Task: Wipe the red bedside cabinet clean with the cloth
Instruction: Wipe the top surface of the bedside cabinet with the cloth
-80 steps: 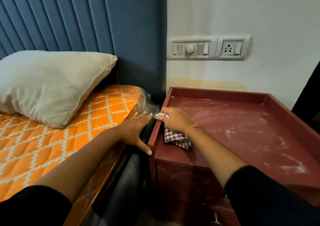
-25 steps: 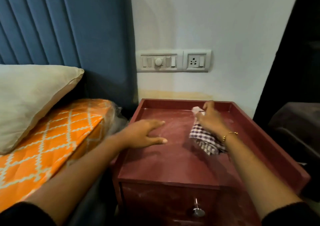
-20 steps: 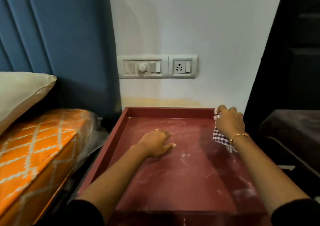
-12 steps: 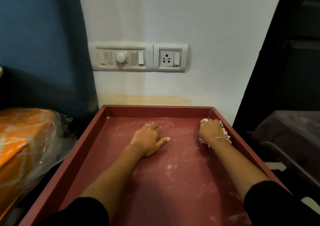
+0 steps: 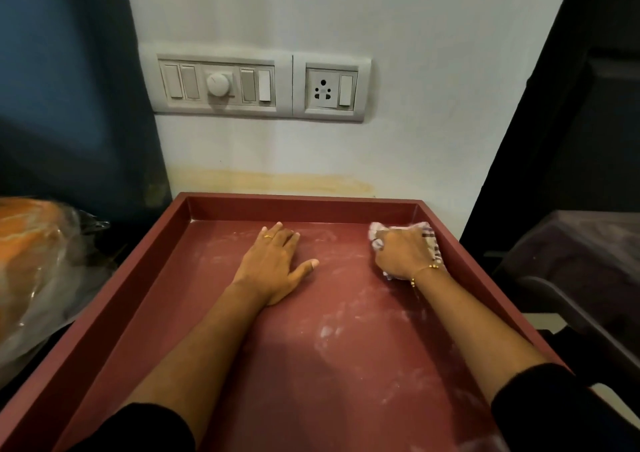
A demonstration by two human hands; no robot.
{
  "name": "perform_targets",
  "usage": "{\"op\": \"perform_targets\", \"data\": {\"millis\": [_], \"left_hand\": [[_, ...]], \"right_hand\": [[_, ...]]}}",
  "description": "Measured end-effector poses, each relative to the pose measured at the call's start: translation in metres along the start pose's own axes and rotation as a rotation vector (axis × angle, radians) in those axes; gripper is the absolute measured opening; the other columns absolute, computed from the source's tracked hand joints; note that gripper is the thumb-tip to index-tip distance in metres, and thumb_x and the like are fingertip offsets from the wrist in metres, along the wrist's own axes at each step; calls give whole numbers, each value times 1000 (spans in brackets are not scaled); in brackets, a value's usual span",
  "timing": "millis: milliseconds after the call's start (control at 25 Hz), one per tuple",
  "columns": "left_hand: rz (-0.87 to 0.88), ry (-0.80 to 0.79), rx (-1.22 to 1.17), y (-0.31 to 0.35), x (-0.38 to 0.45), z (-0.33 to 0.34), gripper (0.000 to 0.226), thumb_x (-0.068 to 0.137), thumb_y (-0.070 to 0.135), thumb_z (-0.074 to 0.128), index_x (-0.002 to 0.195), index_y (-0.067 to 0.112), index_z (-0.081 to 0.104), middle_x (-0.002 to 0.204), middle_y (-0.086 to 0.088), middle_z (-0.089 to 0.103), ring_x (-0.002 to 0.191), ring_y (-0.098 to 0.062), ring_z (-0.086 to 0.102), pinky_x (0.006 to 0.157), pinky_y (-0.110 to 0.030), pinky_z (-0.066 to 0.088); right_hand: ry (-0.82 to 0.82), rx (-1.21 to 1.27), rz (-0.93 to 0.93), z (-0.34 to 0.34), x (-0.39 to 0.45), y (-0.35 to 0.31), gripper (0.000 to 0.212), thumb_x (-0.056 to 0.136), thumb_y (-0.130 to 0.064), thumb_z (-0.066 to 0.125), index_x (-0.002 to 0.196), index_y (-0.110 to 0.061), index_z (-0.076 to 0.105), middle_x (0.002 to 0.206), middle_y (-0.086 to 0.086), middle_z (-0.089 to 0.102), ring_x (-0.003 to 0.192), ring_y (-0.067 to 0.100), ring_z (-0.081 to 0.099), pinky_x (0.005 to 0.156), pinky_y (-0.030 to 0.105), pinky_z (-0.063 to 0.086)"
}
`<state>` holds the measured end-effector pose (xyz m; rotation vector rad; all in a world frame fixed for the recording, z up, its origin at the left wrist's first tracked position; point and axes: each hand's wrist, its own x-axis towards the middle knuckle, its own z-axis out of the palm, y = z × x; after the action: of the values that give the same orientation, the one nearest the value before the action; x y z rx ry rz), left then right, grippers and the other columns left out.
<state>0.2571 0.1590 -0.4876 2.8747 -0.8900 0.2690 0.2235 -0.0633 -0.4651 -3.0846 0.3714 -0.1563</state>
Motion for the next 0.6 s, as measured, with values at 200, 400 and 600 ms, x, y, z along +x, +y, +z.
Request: {"op": "perform_targets", "data": {"millis": [200,400,600], "left_hand": [[-47,9,30,1,2,-1,74,92,59,22,147,10,18,154,-7,25,146,-21,7,120,-35,-1],[-13,3,58,0,7,2,77,90,62,18,147,10,16,154,-6,25,146,-21,7,120,-36,-1],[-30,27,59,-1,7,2,108,62,70,-12,147,10,15,154,-5,25,146,-19,7,119,-33,-2]], "right_hand": [[-96,-82,311,-10,27,-19,40,87,-21,43,125,-13,55,135,7,50,128,36,32,104,41,31],[-56,-39,72,-6,26,-40,35,86,-22,45,119,-15,55,125,9,58,126,34,39,101,43,34],[-93,-97,39,-4,19,-38,38,89,-25,40,119,-9,56,126,12,57,119,35,45,101,43,35]]}}
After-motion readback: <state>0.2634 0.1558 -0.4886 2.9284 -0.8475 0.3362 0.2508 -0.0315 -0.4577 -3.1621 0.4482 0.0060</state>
